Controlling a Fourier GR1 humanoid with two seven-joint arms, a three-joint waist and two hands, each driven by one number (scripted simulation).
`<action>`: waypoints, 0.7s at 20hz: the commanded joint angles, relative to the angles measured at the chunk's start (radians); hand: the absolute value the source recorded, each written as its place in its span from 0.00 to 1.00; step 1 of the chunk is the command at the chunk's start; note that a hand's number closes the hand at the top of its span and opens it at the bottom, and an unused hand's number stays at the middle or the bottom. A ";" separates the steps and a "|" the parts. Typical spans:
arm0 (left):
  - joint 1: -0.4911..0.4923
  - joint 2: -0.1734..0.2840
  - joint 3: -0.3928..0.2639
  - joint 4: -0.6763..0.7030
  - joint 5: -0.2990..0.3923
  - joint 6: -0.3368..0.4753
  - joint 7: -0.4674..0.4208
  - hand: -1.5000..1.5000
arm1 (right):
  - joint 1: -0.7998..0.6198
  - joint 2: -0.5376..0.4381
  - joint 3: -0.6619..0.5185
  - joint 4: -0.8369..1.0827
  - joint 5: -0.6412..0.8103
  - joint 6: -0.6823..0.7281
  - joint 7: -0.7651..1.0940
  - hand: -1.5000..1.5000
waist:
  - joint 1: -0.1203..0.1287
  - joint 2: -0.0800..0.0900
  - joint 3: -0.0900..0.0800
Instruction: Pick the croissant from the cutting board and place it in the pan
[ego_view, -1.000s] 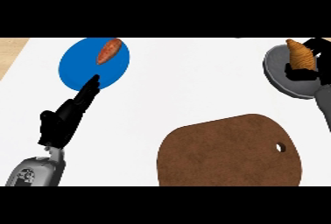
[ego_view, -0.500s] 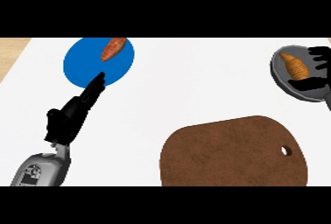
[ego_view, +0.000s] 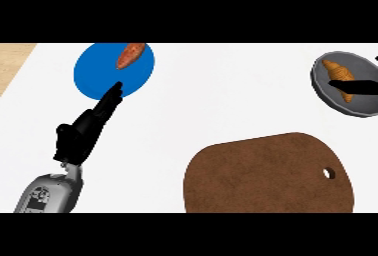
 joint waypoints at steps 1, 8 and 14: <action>0.009 -0.007 -0.005 -0.018 0.005 -0.001 0.013 0.50 | 0.007 -0.021 -0.111 0.002 -0.117 0.081 -0.080 0.00 | -0.005 -0.003 0.000; 0.029 0.006 0.017 0.000 -0.002 -0.001 -0.008 0.50 | 0.106 -0.087 -0.181 0.035 -0.200 0.333 -0.206 0.00 | -0.024 -0.007 -0.002; 0.034 0.034 0.055 -0.003 0.029 -0.031 -0.003 0.50 | 0.196 -0.122 -0.201 0.018 -0.230 0.466 -0.362 0.00 | -0.030 -0.015 -0.003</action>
